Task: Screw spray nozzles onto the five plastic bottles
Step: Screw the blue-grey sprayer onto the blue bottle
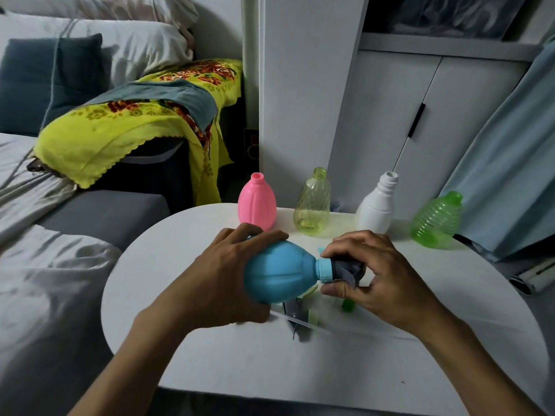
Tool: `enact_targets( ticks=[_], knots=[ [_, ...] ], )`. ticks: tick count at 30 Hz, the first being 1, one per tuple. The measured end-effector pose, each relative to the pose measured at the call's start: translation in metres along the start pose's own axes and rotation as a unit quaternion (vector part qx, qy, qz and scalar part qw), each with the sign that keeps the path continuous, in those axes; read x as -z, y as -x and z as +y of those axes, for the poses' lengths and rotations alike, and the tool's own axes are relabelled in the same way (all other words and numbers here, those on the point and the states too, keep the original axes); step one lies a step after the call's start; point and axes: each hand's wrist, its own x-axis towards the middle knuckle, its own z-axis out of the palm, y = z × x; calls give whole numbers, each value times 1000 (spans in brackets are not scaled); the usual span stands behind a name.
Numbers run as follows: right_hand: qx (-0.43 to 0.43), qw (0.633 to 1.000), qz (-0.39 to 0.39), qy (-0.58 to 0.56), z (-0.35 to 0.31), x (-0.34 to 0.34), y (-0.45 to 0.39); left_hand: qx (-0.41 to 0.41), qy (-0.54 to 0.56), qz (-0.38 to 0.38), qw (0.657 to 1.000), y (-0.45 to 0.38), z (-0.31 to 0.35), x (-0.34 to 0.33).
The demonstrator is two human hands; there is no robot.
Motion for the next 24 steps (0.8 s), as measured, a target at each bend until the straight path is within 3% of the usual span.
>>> enact_targets(
  ticks=[4, 9, 14, 19, 24],
  knots=[
    [-13, 1000, 7, 3, 0, -1, 1, 5, -8, -19, 1000, -2, -1, 0],
    [16, 994, 93, 45, 7, 7, 0, 35, 2, -28, 999, -1, -11, 10],
    [69, 993, 72, 59, -7, -1, -2, 7, -12, -15, 1000, -2, -4, 4],
    [17, 996, 80, 34, -5, -1, -1, -9, -10, 15, 1000, -2, 1, 3],
    [31, 997, 65, 30, -4, -1, -2, -15, -25, 25, 999, -2, 3, 2]
  ],
)
